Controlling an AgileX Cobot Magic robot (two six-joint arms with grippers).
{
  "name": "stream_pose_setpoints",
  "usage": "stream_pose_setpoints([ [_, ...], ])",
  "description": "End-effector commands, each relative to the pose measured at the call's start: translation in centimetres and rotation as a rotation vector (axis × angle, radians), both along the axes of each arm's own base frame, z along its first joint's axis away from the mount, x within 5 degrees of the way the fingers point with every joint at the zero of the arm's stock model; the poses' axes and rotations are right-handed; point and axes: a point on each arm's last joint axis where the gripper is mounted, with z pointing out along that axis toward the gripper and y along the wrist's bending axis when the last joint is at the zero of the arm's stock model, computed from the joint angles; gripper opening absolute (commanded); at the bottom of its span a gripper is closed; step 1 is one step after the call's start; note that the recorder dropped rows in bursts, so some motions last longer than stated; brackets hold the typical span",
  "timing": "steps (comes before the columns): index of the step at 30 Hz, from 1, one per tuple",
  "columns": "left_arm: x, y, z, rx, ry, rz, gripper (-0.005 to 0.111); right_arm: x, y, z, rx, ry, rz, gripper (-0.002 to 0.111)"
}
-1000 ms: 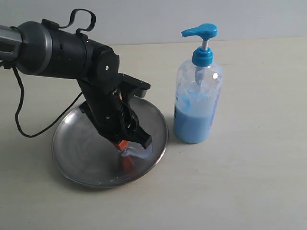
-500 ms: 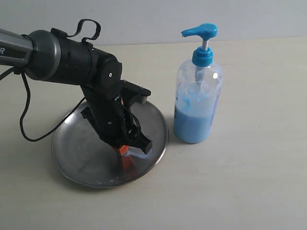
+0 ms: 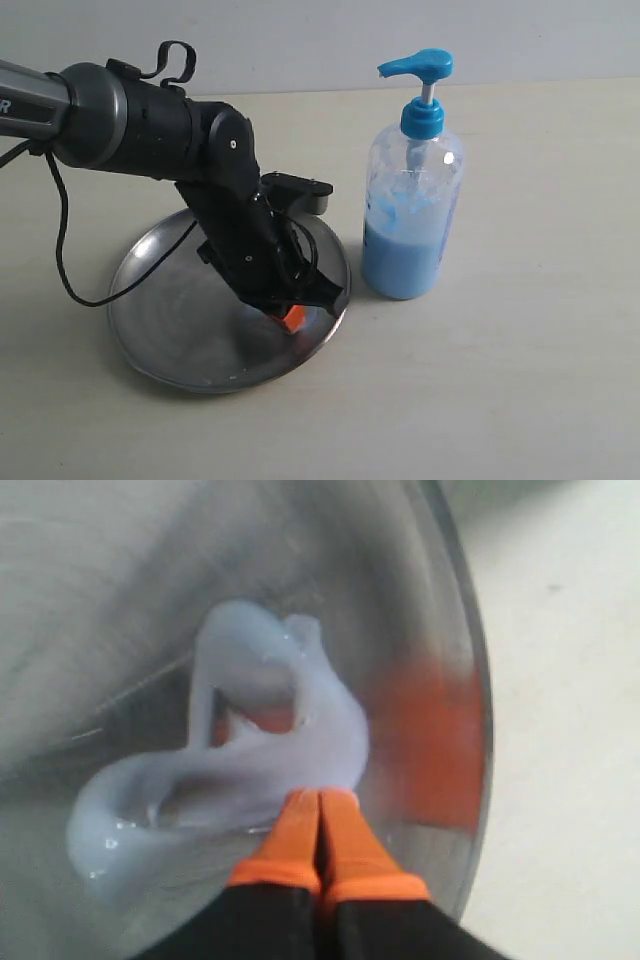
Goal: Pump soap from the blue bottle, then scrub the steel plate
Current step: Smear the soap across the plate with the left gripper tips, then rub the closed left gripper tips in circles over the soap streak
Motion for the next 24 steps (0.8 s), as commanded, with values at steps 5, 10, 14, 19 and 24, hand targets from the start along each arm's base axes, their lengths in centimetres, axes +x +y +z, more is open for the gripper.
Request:
stream_pose_setpoints([
  [5, -0.1, -0.7, -0.6, -0.045, 0.009, 0.004, 0.000, -0.1, 0.0, -0.1, -0.001, -0.013, 0.010, 0.000],
  [10, 0.0, -0.8, -1.6, -0.050, 0.019, 0.028, 0.000, -0.1, 0.1, 0.0, 0.000, -0.015, 0.012, 0.000],
  [14, 0.5, -1.1, -1.6, -0.077, -0.031, 0.054, 0.000, -0.1, 0.1, 0.0, 0.000, -0.015, 0.012, 0.000],
  [19, 1.0, -1.2, -1.9, -0.091, -0.074, 0.076, 0.000, -0.1, 0.1, 0.0, 0.000, -0.015, 0.012, 0.000],
  [24, 1.5, -0.5, -2.5, -0.021, -0.114, 0.057, 0.000, -0.1, 0.1, -0.2, -0.004, -0.013, 0.012, 0.000],
])
